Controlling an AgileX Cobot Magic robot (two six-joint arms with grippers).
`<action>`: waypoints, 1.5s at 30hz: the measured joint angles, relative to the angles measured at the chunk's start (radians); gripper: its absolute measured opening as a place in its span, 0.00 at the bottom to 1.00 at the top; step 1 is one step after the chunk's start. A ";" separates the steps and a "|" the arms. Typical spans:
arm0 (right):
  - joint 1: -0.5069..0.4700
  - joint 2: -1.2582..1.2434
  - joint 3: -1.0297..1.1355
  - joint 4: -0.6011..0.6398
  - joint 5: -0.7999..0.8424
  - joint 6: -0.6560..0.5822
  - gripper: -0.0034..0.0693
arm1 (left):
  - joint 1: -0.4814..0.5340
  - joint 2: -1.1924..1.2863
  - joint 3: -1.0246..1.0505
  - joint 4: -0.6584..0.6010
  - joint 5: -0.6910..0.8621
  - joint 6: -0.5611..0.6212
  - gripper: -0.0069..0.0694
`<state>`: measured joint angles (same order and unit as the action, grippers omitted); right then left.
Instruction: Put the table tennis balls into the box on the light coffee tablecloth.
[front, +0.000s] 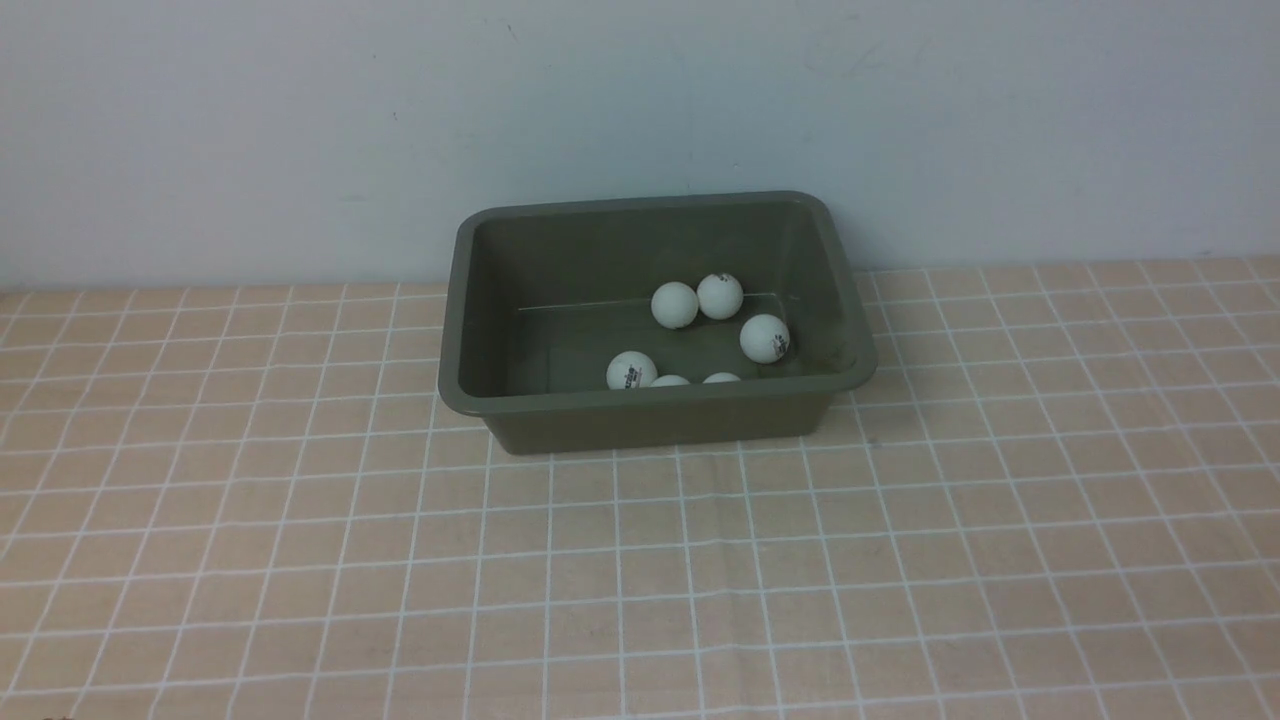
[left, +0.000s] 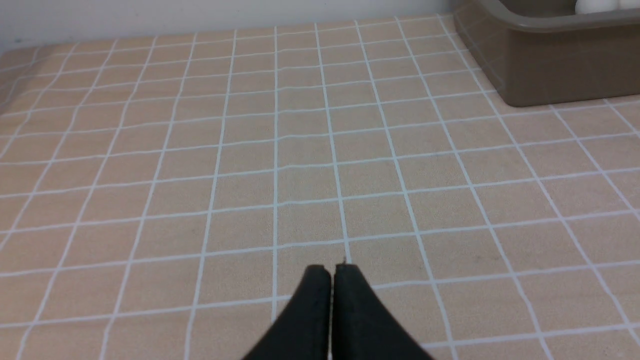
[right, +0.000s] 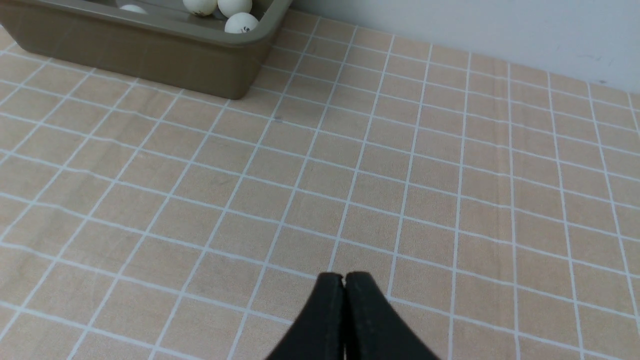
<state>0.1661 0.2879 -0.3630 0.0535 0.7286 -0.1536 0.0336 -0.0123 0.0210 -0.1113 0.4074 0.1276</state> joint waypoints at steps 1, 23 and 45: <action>0.000 0.000 0.000 0.000 0.000 0.000 0.03 | 0.000 0.000 0.001 0.000 0.000 0.003 0.03; 0.000 0.000 0.000 0.000 0.000 -0.008 0.03 | 0.001 0.000 0.001 -0.015 -0.001 -0.054 0.03; 0.000 0.000 0.000 0.000 0.000 -0.012 0.03 | 0.001 0.000 0.001 -0.015 -0.001 -0.054 0.03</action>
<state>0.1661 0.2879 -0.3630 0.0535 0.7286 -0.1653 0.0346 -0.0123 0.0219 -0.1267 0.4063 0.0736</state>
